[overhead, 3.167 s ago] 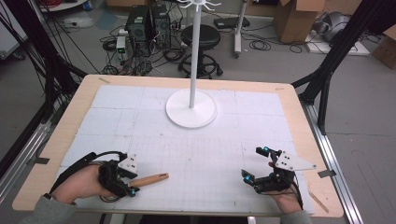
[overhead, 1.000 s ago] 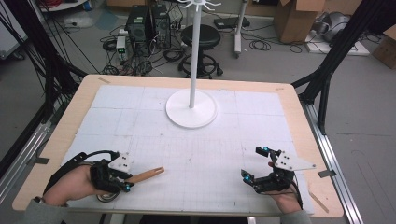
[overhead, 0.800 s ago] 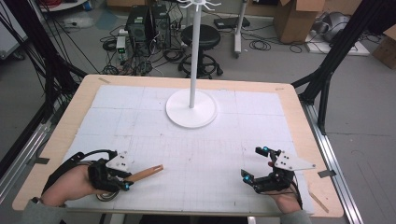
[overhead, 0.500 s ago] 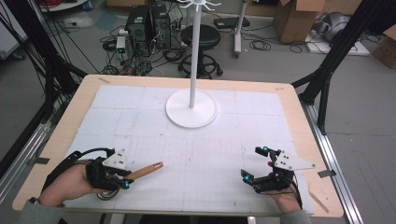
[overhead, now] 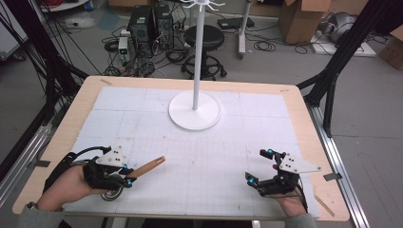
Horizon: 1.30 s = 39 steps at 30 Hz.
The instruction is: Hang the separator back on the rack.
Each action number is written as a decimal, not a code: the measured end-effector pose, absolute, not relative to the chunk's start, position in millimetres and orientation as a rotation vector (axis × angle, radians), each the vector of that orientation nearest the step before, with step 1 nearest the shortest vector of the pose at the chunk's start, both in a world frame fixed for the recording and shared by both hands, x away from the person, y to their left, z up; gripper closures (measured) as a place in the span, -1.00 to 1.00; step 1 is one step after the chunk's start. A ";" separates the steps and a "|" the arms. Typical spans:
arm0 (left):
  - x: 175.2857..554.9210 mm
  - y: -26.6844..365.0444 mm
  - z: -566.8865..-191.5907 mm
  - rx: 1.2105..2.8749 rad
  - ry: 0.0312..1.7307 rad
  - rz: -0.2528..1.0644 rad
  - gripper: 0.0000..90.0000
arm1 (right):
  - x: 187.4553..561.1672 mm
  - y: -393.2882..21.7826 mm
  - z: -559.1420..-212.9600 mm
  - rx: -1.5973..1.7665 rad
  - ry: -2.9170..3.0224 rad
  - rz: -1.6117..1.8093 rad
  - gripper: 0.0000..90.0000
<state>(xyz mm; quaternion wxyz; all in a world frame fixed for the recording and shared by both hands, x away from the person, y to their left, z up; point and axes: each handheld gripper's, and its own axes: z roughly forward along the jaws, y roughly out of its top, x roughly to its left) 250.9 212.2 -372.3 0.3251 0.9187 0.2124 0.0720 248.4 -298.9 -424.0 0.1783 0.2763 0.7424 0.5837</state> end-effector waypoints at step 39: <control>257.7 224.8 -363.3 1.913 0.754 0.373 0.52 | 247.0 -300.7 -422.3 0.777 2.089 1.660 -0.98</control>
